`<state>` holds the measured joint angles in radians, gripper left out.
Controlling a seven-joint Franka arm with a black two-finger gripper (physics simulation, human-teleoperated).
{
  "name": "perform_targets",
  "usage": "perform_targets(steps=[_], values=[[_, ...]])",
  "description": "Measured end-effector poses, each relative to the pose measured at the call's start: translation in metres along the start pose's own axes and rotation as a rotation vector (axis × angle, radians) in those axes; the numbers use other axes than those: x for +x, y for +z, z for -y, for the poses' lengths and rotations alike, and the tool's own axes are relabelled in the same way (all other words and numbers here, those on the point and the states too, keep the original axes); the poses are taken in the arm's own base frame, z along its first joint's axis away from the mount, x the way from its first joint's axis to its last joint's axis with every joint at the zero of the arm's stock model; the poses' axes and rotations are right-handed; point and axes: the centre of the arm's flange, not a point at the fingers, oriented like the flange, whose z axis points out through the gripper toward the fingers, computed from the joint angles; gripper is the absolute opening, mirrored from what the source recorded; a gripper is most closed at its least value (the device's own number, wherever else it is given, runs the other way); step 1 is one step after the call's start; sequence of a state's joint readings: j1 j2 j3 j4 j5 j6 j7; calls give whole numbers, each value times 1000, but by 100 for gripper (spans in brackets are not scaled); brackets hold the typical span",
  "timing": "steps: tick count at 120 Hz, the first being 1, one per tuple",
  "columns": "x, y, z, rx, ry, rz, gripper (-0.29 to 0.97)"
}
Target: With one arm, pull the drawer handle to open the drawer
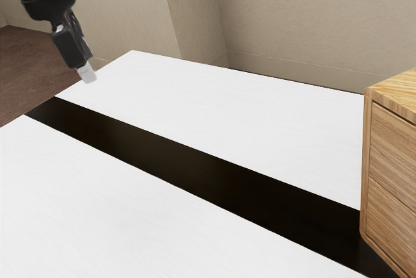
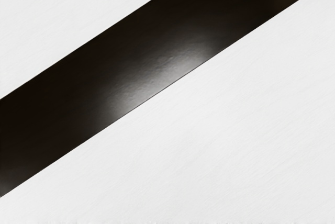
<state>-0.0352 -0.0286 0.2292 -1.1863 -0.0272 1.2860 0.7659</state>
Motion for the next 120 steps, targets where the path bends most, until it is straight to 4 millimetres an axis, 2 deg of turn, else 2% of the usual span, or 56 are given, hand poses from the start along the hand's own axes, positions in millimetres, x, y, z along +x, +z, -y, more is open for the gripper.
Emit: perform_targets(steps=[7,29,36,44,54,62,69,73,77,85,89,93,99,112,120], values=[[1,11,9,-9,-11,19,68],[-11,25,20,-38,-35,79,68],[-19,20,16,-47,-37,88,68],[-22,24,13,-68,-33,115,68],[-8,29,-4,-95,46,131,68],[18,29,-37,-137,197,106,68],[46,24,-83,-158,371,79,68],[62,22,-122,-172,496,63,68],[83,27,-172,-188,644,50,68],[117,49,-272,-208,923,29,68],[126,58,-306,-183,1022,19,68],[131,59,-331,-126,1105,9,68],[131,55,-346,-51,1184,-20,68],[147,61,-344,72,1260,-66,68],[162,65,-350,132,1309,-110,65]])
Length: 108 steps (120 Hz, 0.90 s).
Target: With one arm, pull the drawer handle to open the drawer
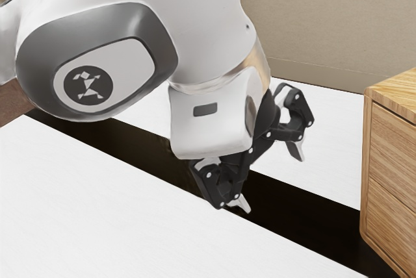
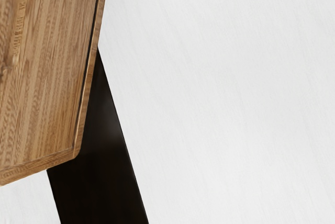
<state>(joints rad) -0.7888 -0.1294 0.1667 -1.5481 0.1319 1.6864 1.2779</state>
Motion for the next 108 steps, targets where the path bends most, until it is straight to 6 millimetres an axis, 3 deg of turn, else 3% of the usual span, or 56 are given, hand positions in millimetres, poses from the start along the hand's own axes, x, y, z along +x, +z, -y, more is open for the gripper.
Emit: perform_targets(steps=[22,41,54,72,89,108], values=[[61,11,13,115,155,-33,46],[89,14,31,165,183,-83,32],[106,27,44,171,194,-99,27],[99,40,72,201,173,-86,23],[102,53,86,224,179,-81,22],[88,64,102,243,163,-67,21]])
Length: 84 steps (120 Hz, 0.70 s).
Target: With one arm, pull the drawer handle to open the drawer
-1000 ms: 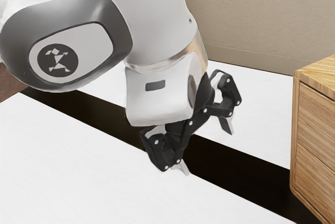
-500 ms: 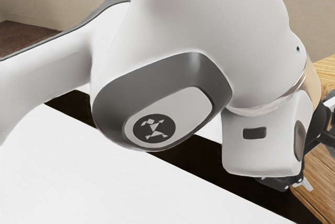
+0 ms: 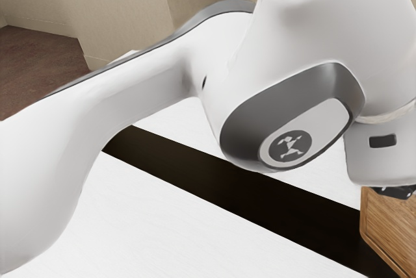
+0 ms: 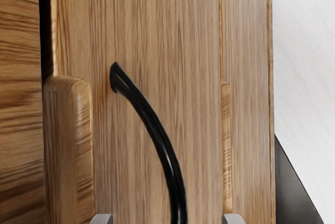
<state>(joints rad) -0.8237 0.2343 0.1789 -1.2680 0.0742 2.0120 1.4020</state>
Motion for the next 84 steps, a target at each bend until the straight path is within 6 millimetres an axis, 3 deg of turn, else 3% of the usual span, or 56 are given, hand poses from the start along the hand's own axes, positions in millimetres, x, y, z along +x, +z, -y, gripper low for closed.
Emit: perform_targets(steps=[27,55,60,84], values=[[4,15,1,-8,10,-16,20],[13,24,-9,-34,26,-32,-6],[11,21,-13,-35,27,-35,-13],[7,-18,-48,-13,41,-65,-9]])
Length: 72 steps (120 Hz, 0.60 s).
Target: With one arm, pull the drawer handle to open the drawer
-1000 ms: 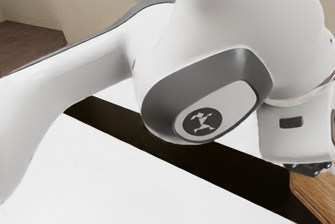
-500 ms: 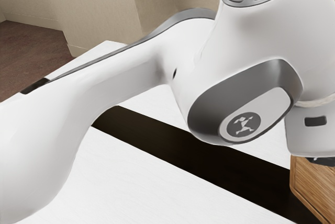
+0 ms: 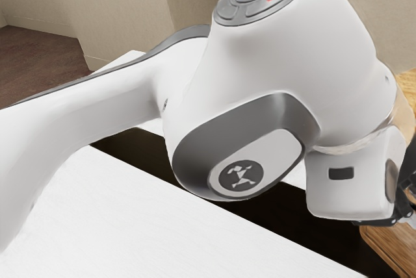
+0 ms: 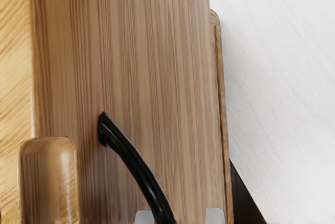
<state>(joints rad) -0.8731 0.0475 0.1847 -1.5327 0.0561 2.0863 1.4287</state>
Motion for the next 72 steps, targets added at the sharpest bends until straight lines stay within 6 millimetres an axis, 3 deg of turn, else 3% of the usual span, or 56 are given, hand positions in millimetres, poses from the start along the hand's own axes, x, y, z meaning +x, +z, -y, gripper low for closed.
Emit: perform_targets(steps=[15,33,72], values=[[0,-12,-19,14,18,16,-11],[2,-3,-40,-6,21,19,-9],[-2,-38,-95,16,25,12,-11]])
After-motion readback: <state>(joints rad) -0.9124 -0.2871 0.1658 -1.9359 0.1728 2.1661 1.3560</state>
